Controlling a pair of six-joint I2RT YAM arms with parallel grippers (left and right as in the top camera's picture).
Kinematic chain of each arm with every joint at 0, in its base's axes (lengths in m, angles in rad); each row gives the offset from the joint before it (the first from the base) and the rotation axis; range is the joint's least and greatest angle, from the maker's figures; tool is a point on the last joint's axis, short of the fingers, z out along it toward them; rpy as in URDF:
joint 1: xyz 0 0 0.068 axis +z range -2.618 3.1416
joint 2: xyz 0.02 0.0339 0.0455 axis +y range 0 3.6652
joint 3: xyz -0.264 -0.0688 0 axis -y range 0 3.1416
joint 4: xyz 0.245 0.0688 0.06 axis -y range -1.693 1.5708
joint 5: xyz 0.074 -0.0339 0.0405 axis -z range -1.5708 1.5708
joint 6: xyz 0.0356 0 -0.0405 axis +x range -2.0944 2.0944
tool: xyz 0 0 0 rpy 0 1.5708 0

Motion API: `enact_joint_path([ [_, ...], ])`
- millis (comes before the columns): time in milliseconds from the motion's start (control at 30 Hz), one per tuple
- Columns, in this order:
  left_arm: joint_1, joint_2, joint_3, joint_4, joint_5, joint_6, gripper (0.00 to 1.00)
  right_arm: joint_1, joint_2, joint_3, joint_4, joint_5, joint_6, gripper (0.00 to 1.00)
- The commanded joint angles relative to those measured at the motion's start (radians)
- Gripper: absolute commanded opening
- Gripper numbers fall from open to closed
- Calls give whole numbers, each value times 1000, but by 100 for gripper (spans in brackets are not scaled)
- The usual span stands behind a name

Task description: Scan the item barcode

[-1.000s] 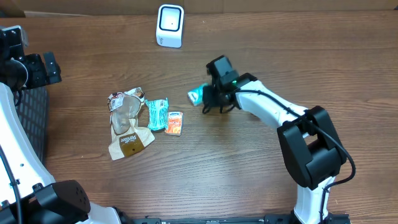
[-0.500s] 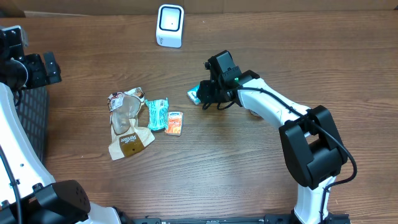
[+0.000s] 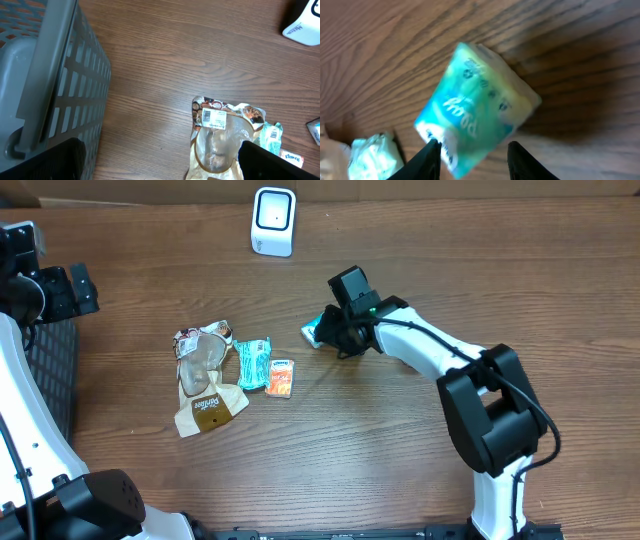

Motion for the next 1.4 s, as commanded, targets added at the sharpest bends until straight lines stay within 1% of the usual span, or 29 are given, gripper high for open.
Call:
enact_joint_path([
  [0,0,3,7,0,1,26,100,16,10,18,18,3,47,39],
  [200,0,3,7,0,1,26,100,25,18,18,20,41,45,28],
  [267,0,3,7,0,1,26,100,25,27,18,18,40,33,17],
  [300,0,3,7,0,1,26,100,25,33,18,10,39,10,11],
  [333,0,3,7,0,1,26,100,25,33,18,2,32,-21,8],
  [367,0,3,8,0,1,26,100,24,32,19,-5,19,-65,4],
  [433,0,3,7,0,1,26,100,24,30,31,-30,-19,-156,4],
  [500,0,3,7,0,1,26,100,13,24,60,-78,-90,-300,4],
  [567,0,3,7,0,1,26,100,0,16,99,-150,-164,-488,4],
  [600,0,3,7,0,1,26,100,-4,15,111,-175,-183,-543,4],
  [633,0,3,7,0,1,26,100,-9,13,136,-233,-216,-663,4],
  [667,0,3,7,0,1,26,100,-13,11,162,-296,-227,-768,4],
  [733,0,3,7,0,1,26,100,-17,11,204,-396,-221,-909,4],
  [767,0,3,8,0,1,26,100,-18,11,214,-425,-207,-951,4],
  [833,0,3,8,0,1,26,100,-18,11,217,-449,-153,-985,4],
  [967,0,3,7,0,1,26,100,-18,11,217,-451,-79,-983,18],
  [1000,0,3,8,0,1,26,100,-19,11,220,-451,-87,-960,20],
  [1033,0,3,7,0,1,26,100,-26,11,230,-455,-99,-920,28],
  [1067,0,3,7,0,1,26,100,-30,11,238,-461,-100,-901,31],
  [1100,0,3,7,0,1,26,100,-35,11,250,-473,-108,-887,33],
  [1133,0,3,7,0,1,26,100,-56,11,299,-530,-150,-866,39],
  [1200,0,3,8,0,1,26,100,-77,11,355,-605,-188,-844,44],
  [1300,0,3,7,0,1,26,100,-108,11,432,-724,-193,-763,48],
  [1367,0,3,8,0,1,26,100,-120,11,441,-768,-204,-695,53],
])
